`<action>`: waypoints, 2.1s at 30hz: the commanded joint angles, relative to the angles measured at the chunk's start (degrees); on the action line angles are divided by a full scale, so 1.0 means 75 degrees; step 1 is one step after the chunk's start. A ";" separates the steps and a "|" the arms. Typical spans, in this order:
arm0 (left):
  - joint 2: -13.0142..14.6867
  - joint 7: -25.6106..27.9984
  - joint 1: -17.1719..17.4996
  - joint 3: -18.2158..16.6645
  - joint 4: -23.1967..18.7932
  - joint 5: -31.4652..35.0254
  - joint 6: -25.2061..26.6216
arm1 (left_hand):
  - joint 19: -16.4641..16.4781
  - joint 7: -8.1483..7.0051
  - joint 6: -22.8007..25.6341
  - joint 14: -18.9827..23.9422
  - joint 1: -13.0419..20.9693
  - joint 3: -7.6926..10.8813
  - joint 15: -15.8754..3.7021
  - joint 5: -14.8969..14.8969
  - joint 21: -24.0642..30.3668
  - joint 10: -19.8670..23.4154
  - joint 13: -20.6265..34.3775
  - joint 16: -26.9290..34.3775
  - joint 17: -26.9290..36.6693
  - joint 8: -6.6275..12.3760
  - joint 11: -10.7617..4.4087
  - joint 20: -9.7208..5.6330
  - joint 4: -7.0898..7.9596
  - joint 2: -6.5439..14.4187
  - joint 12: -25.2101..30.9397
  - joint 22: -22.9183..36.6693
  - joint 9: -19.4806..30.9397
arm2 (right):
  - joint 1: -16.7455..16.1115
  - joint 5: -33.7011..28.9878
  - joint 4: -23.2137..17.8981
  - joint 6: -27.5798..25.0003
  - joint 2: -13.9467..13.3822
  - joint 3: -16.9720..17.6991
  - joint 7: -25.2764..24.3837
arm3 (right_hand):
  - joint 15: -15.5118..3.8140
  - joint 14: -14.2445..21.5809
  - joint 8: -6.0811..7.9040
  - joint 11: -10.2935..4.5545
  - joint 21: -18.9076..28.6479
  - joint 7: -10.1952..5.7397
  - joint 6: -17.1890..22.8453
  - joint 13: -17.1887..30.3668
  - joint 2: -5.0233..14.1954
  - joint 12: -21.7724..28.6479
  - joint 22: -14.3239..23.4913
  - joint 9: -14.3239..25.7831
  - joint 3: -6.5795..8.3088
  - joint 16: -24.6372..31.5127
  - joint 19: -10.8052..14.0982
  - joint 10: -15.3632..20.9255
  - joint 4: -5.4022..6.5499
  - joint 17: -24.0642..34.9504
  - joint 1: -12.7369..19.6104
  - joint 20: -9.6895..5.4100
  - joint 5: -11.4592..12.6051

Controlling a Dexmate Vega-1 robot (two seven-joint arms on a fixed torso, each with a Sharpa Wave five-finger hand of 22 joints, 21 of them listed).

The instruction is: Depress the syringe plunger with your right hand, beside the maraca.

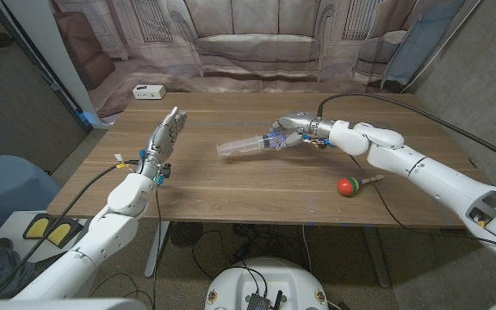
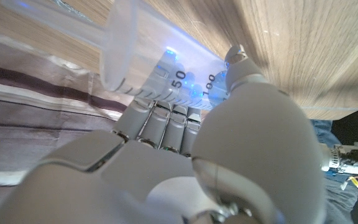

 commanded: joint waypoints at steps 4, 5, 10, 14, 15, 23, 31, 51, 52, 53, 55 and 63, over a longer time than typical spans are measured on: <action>-0.0021 -0.0147 -0.0175 0.0051 0.0175 -0.0078 0.0006 | -0.0016 -0.0034 0.0028 -0.0043 0.0034 -0.0007 0.0047 -0.0023 0.0032 -0.0002 0.0018 -0.0011 0.0042 -0.0001 -0.0007 0.0047 -0.0001 0.0075 0.0001 0.0036 0.0038 | -0.0399 0.1000 -0.0217 -0.0553 0.0012 0.0349 0.0144 | -0.0432 0.0092 0.0011 0.0078 0.0024 -0.0732 0.1133 0.0008 0.1201 -0.0008 0.0026 0.0035 0.0359 -0.0040 0.0168 0.0133 0.0455 0.0045 0.0176 -0.0110 0.0063; -0.0025 -0.0143 -0.0177 0.0051 0.0181 -0.0077 0.0000 | -0.0018 -0.0035 0.0028 -0.0042 0.0034 -0.0008 0.0046 -0.0023 0.0032 -0.0008 0.0018 -0.0011 0.0042 -0.0002 0.0008 0.0047 -0.0001 0.0075 -0.0001 0.0036 0.0038 | -0.0427 0.1131 -0.0200 -0.0579 0.0030 0.0380 0.0165 | -0.0433 0.0089 0.0010 0.0067 0.0023 -0.0732 0.1140 0.0008 0.1202 -0.0010 0.0027 0.0035 0.0361 -0.0044 0.0165 0.0138 0.0461 0.0046 0.0171 -0.0109 0.0064; 0.0004 -0.0110 -0.0178 0.0037 0.0160 -0.0050 0.0012 | -0.0019 -0.0038 0.0033 -0.0039 0.0033 -0.0010 0.0040 -0.0023 0.0032 -0.0004 0.0018 -0.0009 0.0042 0.0000 0.0003 0.0047 -0.0001 0.0076 0.0001 0.0036 0.0038 | -0.0545 0.1517 -0.0190 -0.0673 0.0057 0.0484 0.0139 | -0.0446 0.0115 -0.0005 0.0015 0.0034 -0.0748 0.1182 0.0008 0.1207 -0.0028 0.0030 0.0034 0.0379 -0.0064 0.0175 0.0189 0.0514 0.0053 0.0127 -0.0090 0.0076; 0.0034 -0.0095 -0.0201 0.0019 0.0130 -0.0012 0.0000 | -0.0017 -0.0036 0.0023 -0.0038 0.0034 -0.0012 0.0040 -0.0023 0.0034 -0.0013 0.0018 -0.0009 0.0042 -0.0004 0.0005 0.0045 -0.0001 0.0077 -0.0002 0.0036 0.0038 | -0.0770 0.1804 -0.0275 -0.0710 0.0081 0.0643 -0.0144 | -0.0452 0.0136 -0.0025 0.0018 0.0039 -0.0750 0.1219 0.0008 0.1211 -0.0060 0.0032 0.0033 0.0416 -0.0090 0.0170 0.0213 0.0544 0.0058 0.0111 -0.0086 0.0088; 0.0034 -0.0094 -0.0201 0.0019 0.0130 -0.0011 0.0000 | -0.0018 -0.0034 0.0021 -0.0039 0.0034 -0.0012 0.0039 -0.0023 0.0034 -0.0011 0.0018 -0.0009 0.0042 -0.0005 -0.0001 0.0042 -0.0001 0.0077 -0.0001 0.0036 0.0038 | -0.0769 0.1810 -0.0276 -0.0712 0.0079 0.0638 -0.0151 | -0.0448 0.0144 -0.0027 0.0038 0.0041 -0.0753 0.1231 0.0008 0.1212 -0.0065 0.0032 0.0033 0.0426 -0.0094 0.0173 0.0221 0.0547 0.0059 0.0112 -0.0081 0.0090; 0.0084 -0.0153 -0.0336 0.0048 0.0104 0.0040 0.0050 | -0.0011 -0.0035 0.0027 -0.0039 0.0037 -0.0013 0.0041 -0.0023 0.0038 -0.0003 0.0018 -0.0009 0.0042 -0.0002 0.0001 0.0037 -0.0001 0.0082 0.0002 0.0036 0.0038 | -0.1183 0.2204 -0.0320 -0.0698 0.0170 0.0885 -0.0796 | -0.0458 0.0203 -0.0076 -0.0010 0.0052 -0.0769 0.1258 0.0009 0.1188 -0.0131 0.0037 0.0033 0.0459 -0.0110 0.0165 0.0252 0.0589 0.0093 0.0075 -0.0077 0.0092; 0.0123 -0.0201 -0.0453 0.0080 0.0060 0.0110 0.0061 | -0.0011 -0.0036 0.0032 -0.0039 0.0040 -0.0015 0.0042 -0.0023 0.0039 -0.0003 0.0018 -0.0009 0.0042 0.0000 0.0003 0.0037 -0.0002 0.0083 0.0002 0.0035 0.0038 | -0.1424 0.2425 -0.0132 -0.0589 0.0398 0.0992 -0.1419 | -0.0500 0.0201 -0.0116 -0.0047 0.0058 -0.0795 0.1258 0.0013 0.1185 -0.0178 0.0041 0.0036 0.0464 -0.0140 0.0148 0.0277 0.0653 0.0118 0.0008 -0.0091 0.0094; 0.0205 -0.0182 -0.0617 0.0112 -0.0066 0.0243 0.0171 | 0.0054 -0.0249 0.0174 0.0130 0.0073 -0.0012 -0.0221 -0.0024 0.0059 0.0216 0.0015 0.0035 0.0035 0.0036 -0.0302 -0.0031 -0.0012 0.0114 0.0074 0.0033 0.0036 | -0.2090 0.2898 -0.0726 -0.1108 0.0412 0.1414 -0.2215 | -0.0467 0.0364 -0.0262 0.0126 0.0121 -0.0760 0.1103 0.0023 0.1213 -0.0297 0.0048 0.0066 0.0556 -0.0227 0.0209 0.0410 0.0769 0.0113 -0.0097 -0.0102 0.0114; 0.0216 -0.0187 -0.0634 0.0117 -0.0066 0.0260 0.0180 | 0.0087 -0.0295 0.0193 0.0156 0.0082 -0.0009 -0.0241 -0.0023 0.0071 0.0240 0.0014 0.0040 0.0033 0.0040 -0.0354 -0.0042 -0.0016 0.0119 0.0080 0.0033 0.0035 | -0.2116 0.2912 -0.0762 -0.1135 0.0397 0.1430 -0.2230 | -0.0466 0.0370 -0.0262 0.0121 0.0129 -0.0749 0.1105 0.0024 0.1217 -0.0309 0.0048 0.0070 0.0569 -0.0236 0.0222 0.0409 0.0778 0.0112 -0.0101 -0.0104 0.0117; 0.0221 -0.0189 -0.0661 0.0125 -0.0071 0.0270 0.0201 | 0.0096 -0.0310 0.0189 0.0167 0.0085 -0.0008 -0.0252 -0.0024 0.0073 0.0250 0.0013 0.0042 0.0033 0.0036 -0.0353 -0.0050 -0.0017 0.0121 0.0082 0.0033 0.0035 | -0.2148 0.2951 -0.0795 -0.1155 0.0395 0.1454 -0.2252 | -0.0465 0.0371 -0.0260 0.0086 0.0132 -0.0749 0.1113 0.0025 0.1217 -0.0316 0.0048 0.0073 0.0578 -0.0244 0.0224 0.0409 0.0782 0.0109 -0.0101 -0.0104 0.0119; 0.0233 -0.0189 -0.0715 0.0145 -0.0070 0.0317 0.0223 | 0.0103 -0.0325 0.0156 0.0172 0.0090 -0.0006 -0.0250 -0.0024 0.0075 0.0249 0.0013 0.0040 0.0032 0.0021 -0.0368 -0.0058 -0.0020 0.0123 0.0078 0.0032 0.0034 | -0.2213 0.2982 -0.0883 -0.1230 0.0387 0.1499 -0.2322 | -0.0470 0.0378 -0.0255 0.0086 0.0140 -0.0736 0.1127 0.0026 0.1218 -0.0321 0.0048 0.0076 0.0591 -0.0252 0.0240 0.0414 0.0783 0.0105 -0.0097 -0.0104 0.0121; 0.0255 -0.0180 -0.0922 0.0188 -0.0065 0.0510 0.0191 | 0.0123 -0.0277 0.0100 0.0183 0.0106 -0.0002 -0.0242 -0.0024 0.0078 0.0249 0.0012 0.0033 0.0030 -0.0003 -0.0348 -0.0109 -0.0026 0.0130 0.0071 0.0031 0.0034 | -0.2512 0.3139 -0.1081 -0.1215 0.0499 0.1724 -0.2869 | -0.0484 0.0425 -0.0263 0.0041 0.0148 -0.0756 0.1128 0.0030 0.1207 -0.0361 0.0048 0.0090 0.0628 -0.0265 0.0231 0.0433 0.0800 0.0117 -0.0102 -0.0117 0.0121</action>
